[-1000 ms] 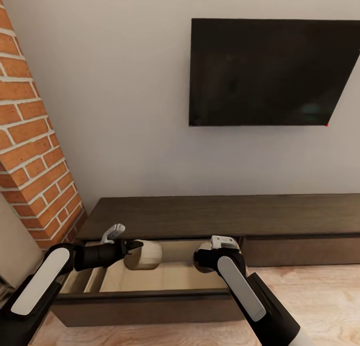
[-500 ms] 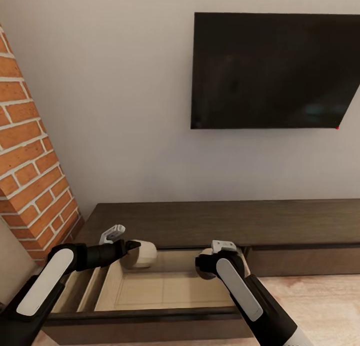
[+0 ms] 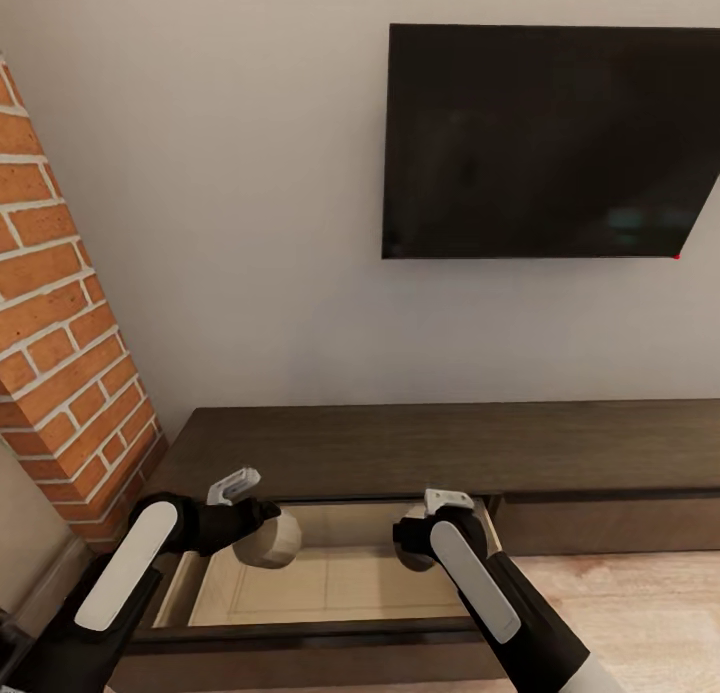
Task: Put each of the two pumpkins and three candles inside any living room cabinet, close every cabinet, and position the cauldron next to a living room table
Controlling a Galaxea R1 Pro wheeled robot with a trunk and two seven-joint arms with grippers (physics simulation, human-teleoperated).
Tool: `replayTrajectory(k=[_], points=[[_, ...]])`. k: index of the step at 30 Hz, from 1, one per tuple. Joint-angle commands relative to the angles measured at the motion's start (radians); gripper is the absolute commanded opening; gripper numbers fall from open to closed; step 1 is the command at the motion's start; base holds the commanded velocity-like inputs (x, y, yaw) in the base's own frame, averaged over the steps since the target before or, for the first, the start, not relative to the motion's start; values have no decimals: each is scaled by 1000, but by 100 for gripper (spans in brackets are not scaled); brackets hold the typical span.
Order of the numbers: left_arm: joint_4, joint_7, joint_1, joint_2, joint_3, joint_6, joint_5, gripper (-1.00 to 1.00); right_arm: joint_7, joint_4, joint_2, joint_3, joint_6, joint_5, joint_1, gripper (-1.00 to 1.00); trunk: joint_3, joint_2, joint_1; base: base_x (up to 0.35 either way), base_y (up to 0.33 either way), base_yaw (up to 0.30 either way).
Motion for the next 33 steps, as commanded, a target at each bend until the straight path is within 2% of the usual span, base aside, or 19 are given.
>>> replayTrajectory(k=[1,5,7,9,11,12,13,15,16,18,21,25,33], points=[[14,20,-2,-6,-2,-2,9,-100,-5,2,0,1,2,-5,-1,-100,-1,-1,0,0,0,0],[47,29,-5,-12,-2,-2,6,-100,4,36,2,1,-21,-1,-1,-100,-1,-1,0,0,0,0],[53,30,-6,-16,-2,-4,-18,-100,8,72,3,2,-53,-1,-1,-100,-1,-1,0,0,0,0],[60,30,-6,-35,-2,-16,-78,-100,28,102,13,4,-75,1,-1,-100,-1,-1,0,0,0,0],[87,30,-7,-69,-2,-34,-168,-100,65,135,34,6,-86,12,-2,-100,-1,-1,0,0,0,0],[107,30,-8,-99,-2,-42,-236,-100,96,165,54,7,-97,44,-3,-100,-1,-1,0,0,0,0],[115,29,-8,-119,-2,-45,-275,-100,120,189,66,8,-114,77,-6,-100,-1,-1,0,0,0,0],[124,29,-8,-149,-2,-49,-333,-100,170,241,87,8,-156,154,-17,-100,-1,-1,0,0,0,0],[126,29,-8,-157,-1,-50,-349,-100,196,263,93,8,-172,190,-22,-100,-1,-1,0,0,0,0],[128,28,-8,-165,-1,-50,-366,-100,238,294,100,8,-190,236,-27,-100,-1,-1,0,0,0,0],[129,27,-8,-170,-1,-52,-374,-100,268,310,104,8,-206,263,-29,-100,-1,-1,0,0,0,0],[122,25,-8,-174,-8,-53,-375,-100,278,318,104,9,-240,269,-30,-100,-1,-1,0,0,0,0],[118,24,-8,-175,-70,-53,-378,-100,280,336,105,9,-252,271,-30,-100,-1,-1,0,48,-86,0]])
